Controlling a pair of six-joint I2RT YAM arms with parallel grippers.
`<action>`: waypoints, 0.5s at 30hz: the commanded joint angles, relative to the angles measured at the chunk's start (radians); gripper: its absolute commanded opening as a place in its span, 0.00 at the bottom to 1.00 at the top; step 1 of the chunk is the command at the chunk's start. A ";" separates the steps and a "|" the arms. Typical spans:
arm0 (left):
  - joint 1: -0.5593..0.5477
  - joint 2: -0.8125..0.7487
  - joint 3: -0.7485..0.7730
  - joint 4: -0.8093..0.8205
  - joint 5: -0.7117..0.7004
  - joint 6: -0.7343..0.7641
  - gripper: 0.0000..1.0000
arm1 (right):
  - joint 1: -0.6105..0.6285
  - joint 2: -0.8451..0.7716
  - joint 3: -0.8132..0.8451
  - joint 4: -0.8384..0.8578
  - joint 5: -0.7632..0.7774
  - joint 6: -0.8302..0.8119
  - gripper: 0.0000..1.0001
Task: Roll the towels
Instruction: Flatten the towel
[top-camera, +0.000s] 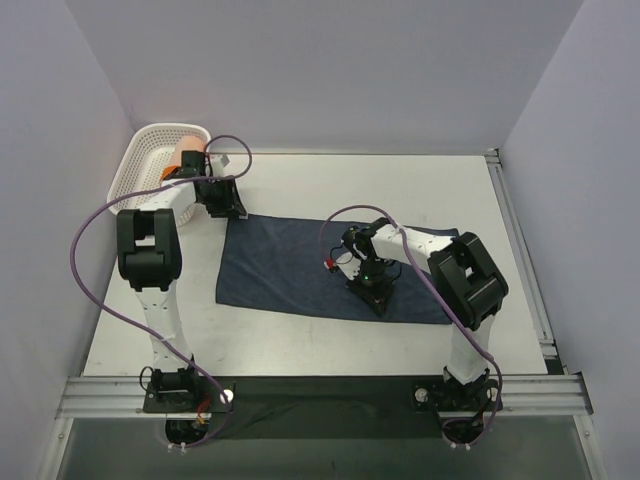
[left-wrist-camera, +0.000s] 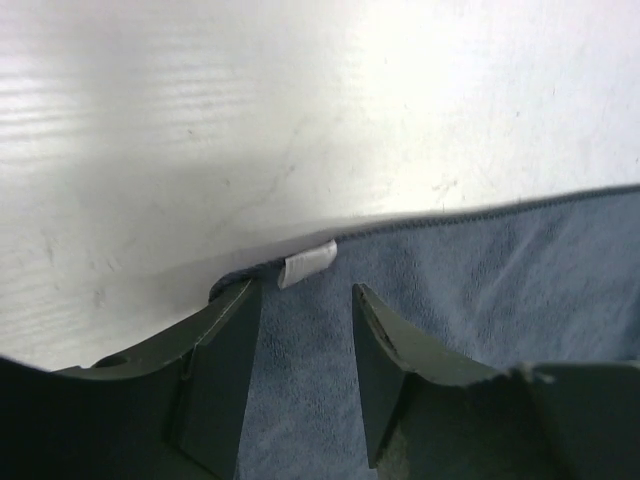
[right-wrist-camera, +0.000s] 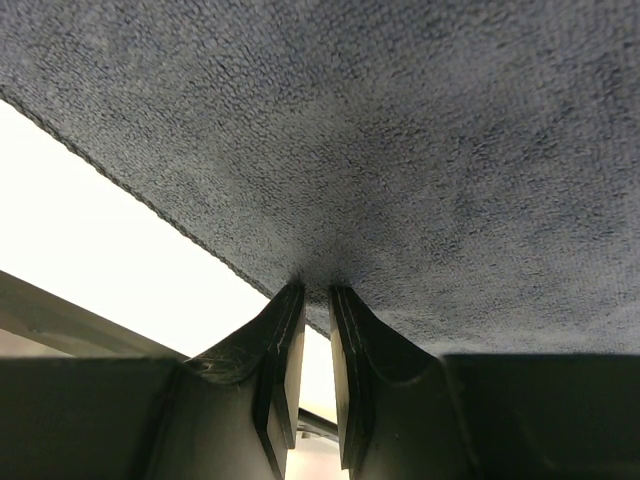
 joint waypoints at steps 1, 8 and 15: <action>0.031 0.010 -0.004 0.129 -0.027 -0.047 0.51 | -0.008 0.017 0.030 -0.072 0.009 -0.017 0.18; 0.042 0.037 0.080 0.107 -0.035 -0.001 0.47 | -0.040 -0.005 0.078 -0.072 0.012 -0.007 0.18; 0.022 -0.204 0.007 -0.099 0.111 0.358 0.51 | -0.270 -0.233 0.090 -0.156 -0.151 -0.036 0.28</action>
